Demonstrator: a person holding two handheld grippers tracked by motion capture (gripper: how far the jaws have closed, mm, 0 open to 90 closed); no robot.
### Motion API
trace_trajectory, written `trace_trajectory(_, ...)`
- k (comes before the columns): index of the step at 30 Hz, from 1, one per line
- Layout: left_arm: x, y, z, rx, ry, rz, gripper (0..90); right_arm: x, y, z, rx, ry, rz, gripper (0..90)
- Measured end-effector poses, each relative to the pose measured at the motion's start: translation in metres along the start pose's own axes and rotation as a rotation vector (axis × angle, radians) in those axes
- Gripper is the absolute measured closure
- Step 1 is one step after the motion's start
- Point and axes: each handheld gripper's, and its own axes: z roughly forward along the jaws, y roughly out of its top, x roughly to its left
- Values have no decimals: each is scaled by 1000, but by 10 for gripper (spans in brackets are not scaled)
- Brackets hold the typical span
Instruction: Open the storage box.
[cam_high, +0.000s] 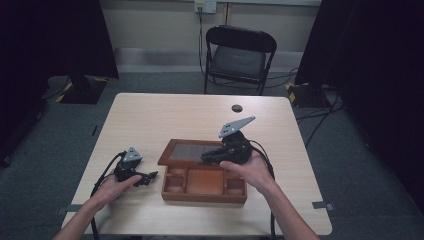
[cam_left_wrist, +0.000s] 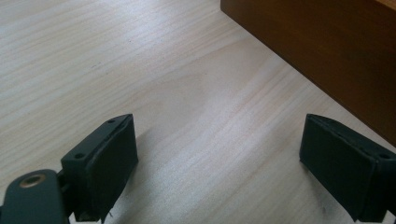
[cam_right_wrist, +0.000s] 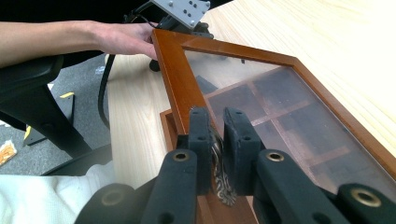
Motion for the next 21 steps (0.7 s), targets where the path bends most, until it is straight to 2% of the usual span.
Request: trace_trajectory(21,0,0,0,0,0,1,104,-3,10,-5,-12,-29,-2,827)
